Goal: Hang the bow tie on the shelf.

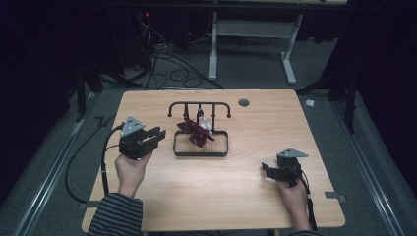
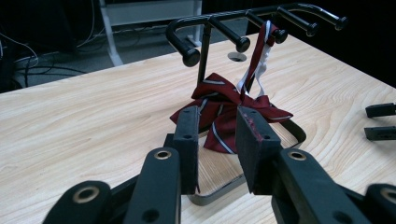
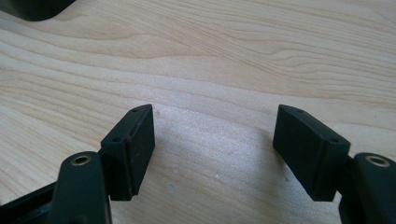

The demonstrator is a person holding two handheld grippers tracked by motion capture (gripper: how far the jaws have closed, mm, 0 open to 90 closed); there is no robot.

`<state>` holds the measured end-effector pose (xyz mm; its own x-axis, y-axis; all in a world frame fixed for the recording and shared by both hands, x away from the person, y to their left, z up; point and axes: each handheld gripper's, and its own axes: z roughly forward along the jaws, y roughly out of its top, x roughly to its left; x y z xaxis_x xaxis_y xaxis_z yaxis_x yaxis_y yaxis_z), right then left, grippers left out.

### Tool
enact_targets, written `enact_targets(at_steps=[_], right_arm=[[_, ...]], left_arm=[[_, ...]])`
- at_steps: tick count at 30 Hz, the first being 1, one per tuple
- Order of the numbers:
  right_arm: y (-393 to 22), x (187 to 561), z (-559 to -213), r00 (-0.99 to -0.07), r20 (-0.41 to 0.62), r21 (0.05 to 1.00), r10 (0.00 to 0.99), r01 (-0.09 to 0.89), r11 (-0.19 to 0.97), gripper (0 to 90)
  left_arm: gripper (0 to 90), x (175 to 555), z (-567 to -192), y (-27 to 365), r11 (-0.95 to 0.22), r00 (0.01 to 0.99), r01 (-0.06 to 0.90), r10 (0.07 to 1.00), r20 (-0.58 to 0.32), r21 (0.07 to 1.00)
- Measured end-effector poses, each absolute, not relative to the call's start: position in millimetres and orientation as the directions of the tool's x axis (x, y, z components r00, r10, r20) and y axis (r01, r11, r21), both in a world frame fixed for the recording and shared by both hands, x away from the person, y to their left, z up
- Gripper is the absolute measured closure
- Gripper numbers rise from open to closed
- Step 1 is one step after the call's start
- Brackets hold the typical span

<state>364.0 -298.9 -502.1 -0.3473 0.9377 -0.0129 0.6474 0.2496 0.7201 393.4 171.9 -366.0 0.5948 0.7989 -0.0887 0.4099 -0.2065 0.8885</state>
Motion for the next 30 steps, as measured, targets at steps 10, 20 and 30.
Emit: enact_targets(at_steps=[10, 20, 30], right_arm=[[-298.9, 364.0, -502.0, -0.347, -0.013, 0.720, 0.938, 0.648, 0.250, 30.7], [-298.9, 364.0, -502.1, -0.347, -0.013, 0.720, 0.938, 0.647, 0.249, 30.7], [-298.9, 364.0, -502.1, -0.347, -0.012, 0.720, 0.938, 0.647, 0.249, 30.7]], left_arm=[[70.2, 388.0, -371.4, 178.6, -0.193, 0.584, 0.420, 0.806, -0.101, 0.887], [70.1, 382.1, -378.1, 187.5, -0.180, 0.568, 0.436, 0.815, -0.114, 0.882], [70.0, 378.1, -388.0, 195.4, -0.166, 0.547, 0.459, 0.827, -0.131, 0.873]])
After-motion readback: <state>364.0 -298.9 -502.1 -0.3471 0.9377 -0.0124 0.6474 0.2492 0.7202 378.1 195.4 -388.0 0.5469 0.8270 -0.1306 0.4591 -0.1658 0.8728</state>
